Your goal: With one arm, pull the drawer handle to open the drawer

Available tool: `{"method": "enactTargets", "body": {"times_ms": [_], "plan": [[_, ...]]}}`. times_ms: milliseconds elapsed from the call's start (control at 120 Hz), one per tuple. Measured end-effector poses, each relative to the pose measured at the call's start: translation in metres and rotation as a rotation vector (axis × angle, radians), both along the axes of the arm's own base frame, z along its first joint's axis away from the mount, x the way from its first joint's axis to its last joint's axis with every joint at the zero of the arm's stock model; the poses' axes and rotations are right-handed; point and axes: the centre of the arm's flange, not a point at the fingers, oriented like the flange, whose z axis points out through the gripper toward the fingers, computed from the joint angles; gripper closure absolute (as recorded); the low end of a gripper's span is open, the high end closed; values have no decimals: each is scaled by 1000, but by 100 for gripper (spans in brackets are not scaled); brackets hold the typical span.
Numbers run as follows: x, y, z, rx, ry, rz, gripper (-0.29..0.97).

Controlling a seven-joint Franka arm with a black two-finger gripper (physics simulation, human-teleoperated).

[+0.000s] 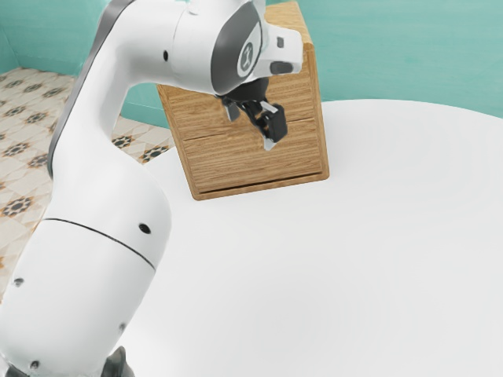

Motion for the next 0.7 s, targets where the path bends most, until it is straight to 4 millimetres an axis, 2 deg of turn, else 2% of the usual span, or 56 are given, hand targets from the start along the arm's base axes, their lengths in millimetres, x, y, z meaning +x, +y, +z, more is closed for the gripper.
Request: {"method": "enactTargets", "body": {"times_ms": [42, 117, 217, 250, 367, 433, 467, 567, 642, 700], "plan": [[9, 1, -9, -7, -5, -89, 0], [11, 27, -9, 20, -18, -172, 0], [11, 16, -11, 65, -18, -318, 0], [12, 18, -10, 89, -21, -357, 0], [15, 59, 3, 194, -34, -456, 1], [12, 76, 19, 257, -50, -514, 2], [12, 90, 22, 276, -53, -532, 2], [14, 129, 20, 314, -50, -592, 3], [18, 143, 13, 321, -53, -649, 3], [21, 145, 9, 322, -60, -697, 4]]}}
